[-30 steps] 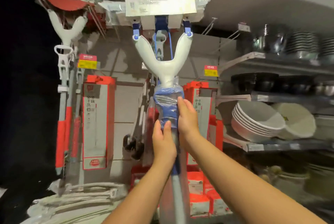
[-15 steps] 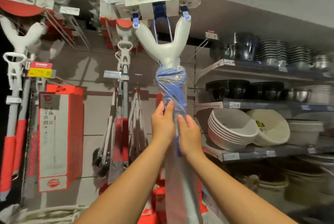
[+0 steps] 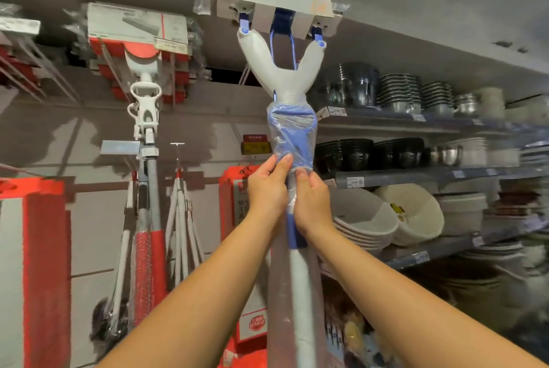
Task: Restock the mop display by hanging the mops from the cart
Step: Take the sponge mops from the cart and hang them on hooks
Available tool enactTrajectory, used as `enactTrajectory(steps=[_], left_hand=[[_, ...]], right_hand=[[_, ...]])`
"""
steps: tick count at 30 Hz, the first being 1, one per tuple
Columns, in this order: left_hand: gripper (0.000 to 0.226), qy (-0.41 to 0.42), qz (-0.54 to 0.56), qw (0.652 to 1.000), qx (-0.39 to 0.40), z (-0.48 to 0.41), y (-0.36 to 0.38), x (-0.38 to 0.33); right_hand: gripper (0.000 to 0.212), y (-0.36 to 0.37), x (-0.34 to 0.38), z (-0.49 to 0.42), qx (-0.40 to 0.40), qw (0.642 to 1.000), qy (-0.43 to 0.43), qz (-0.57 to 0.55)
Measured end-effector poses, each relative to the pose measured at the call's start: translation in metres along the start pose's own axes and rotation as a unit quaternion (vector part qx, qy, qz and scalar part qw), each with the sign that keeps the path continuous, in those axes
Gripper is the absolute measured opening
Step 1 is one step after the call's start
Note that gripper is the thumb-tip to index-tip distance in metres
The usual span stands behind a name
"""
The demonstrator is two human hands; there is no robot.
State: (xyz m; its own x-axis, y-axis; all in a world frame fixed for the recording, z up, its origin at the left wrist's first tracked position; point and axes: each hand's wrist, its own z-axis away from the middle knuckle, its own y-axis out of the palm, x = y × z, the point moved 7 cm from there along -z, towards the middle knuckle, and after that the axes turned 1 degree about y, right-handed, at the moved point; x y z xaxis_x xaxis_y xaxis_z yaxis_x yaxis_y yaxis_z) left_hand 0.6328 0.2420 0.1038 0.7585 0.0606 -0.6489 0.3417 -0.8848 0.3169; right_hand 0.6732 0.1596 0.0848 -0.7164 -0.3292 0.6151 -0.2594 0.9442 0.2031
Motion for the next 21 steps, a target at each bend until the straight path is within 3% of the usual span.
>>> enactTrajectory(steps=[12,21], left_hand=[[0.016,0.021,-0.014,0.997,0.073,-0.079,0.024,0.017],[0.016,0.073,-0.052,0.994,0.054,-0.129,0.043,0.035]], right_hand=[[0.031,0.002,-0.023,-0.083,-0.033,0.998,-0.002,0.047],[0.031,0.002,-0.047,-0.139,-0.007,1.0,-0.02,0.009]])
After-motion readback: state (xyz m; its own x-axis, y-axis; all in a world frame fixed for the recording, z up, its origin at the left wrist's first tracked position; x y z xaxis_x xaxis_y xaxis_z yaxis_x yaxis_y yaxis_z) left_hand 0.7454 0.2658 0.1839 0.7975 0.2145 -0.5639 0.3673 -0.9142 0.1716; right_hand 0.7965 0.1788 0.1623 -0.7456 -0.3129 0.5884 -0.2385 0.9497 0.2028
